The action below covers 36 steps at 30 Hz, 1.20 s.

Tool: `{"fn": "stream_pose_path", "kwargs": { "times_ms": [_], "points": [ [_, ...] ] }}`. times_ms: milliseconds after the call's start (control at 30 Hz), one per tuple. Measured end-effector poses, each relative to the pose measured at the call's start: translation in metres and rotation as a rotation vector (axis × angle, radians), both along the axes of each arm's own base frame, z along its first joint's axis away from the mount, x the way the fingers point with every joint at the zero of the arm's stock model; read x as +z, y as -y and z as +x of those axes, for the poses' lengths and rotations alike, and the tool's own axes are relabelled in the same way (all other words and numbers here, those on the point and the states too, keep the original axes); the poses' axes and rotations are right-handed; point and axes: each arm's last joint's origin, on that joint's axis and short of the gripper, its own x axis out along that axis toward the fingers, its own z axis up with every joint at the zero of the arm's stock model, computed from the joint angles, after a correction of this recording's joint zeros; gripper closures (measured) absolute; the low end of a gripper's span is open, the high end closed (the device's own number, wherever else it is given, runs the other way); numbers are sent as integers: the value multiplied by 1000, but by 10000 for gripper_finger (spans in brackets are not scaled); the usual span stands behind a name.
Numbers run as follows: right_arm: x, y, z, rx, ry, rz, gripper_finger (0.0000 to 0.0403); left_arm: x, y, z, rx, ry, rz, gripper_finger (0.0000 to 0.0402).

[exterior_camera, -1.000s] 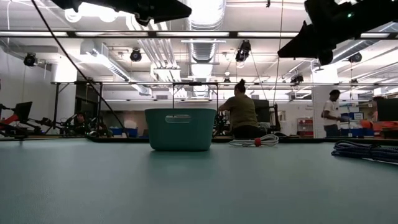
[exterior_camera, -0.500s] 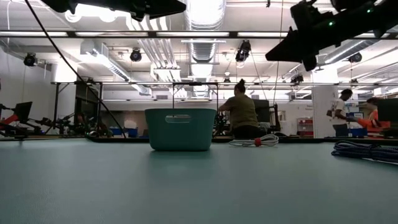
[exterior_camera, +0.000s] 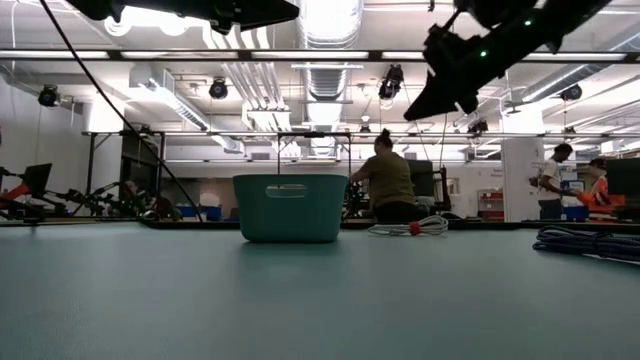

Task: Pick and place USB-C Cables
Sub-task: Put the white charger cable into the bin

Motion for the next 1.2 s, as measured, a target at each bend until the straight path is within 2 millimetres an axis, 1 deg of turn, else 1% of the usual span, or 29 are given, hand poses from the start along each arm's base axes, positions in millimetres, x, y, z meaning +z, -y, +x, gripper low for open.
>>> {"fn": "stream_pose_path", "kwargs": {
  "times_ms": [167,367,500,667,867,967,1033,1200],
  "points": [
    [-4,14,9,7,-150,-31,376,0,0,0,0,-1,0,308],
    [-18,39,9,118,-223,49,376,0,0,0,1,-1,0,308],
    [-31,56,5,154,-295,48,376,0,0,0,2,-1,0,308],
    [-49,77,2,112,-363,80,376,0,0,0,5,-1,0,308],
    [-70,93,1,127,-390,167,372,0,0,0,5,-2,0,308],
    [-75,97,1,117,-398,178,357,0,0,0,5,-2,0,308],
    [-77,98,1,113,-399,181,340,0,0,0,6,-2,0,308],
    [-81,99,1,130,-423,178,276,-1,0,0,8,-3,0,308]
  ]
}}
